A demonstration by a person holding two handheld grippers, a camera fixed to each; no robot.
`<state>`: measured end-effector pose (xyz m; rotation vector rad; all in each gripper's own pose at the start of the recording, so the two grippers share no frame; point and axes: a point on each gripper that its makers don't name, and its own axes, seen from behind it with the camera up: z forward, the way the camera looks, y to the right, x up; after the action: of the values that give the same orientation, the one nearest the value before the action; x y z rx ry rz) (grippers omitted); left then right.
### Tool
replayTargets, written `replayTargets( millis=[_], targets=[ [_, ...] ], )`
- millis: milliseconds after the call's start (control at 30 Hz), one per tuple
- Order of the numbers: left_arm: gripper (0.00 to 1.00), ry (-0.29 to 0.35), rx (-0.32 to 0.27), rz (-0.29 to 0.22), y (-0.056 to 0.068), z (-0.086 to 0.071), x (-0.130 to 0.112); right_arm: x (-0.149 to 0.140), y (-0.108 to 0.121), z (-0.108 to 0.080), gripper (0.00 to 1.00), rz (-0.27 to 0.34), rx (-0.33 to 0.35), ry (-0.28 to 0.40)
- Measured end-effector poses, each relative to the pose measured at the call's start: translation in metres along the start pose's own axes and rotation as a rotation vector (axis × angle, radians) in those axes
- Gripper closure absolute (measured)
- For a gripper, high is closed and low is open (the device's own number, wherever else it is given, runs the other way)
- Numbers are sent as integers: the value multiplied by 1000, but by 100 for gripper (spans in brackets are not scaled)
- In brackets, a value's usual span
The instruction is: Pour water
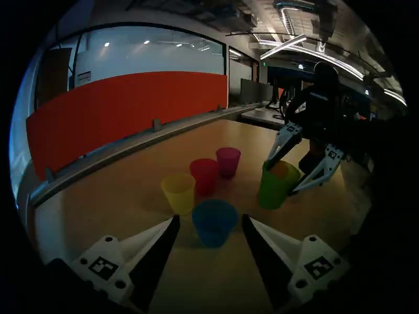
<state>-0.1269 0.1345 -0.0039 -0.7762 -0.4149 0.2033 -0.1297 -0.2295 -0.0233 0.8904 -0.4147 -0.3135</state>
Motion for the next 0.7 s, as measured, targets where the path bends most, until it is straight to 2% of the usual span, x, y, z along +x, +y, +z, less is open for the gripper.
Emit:
replayTargets(
  millis=[267,700],
  targets=[
    [13,-26,-11,3,3,7,-7,12,6,-21,9,15,-19,44],
    [13,-80,-27,5,5,17,-25,29,18,-45,9,-6,-61,96]
  ],
)
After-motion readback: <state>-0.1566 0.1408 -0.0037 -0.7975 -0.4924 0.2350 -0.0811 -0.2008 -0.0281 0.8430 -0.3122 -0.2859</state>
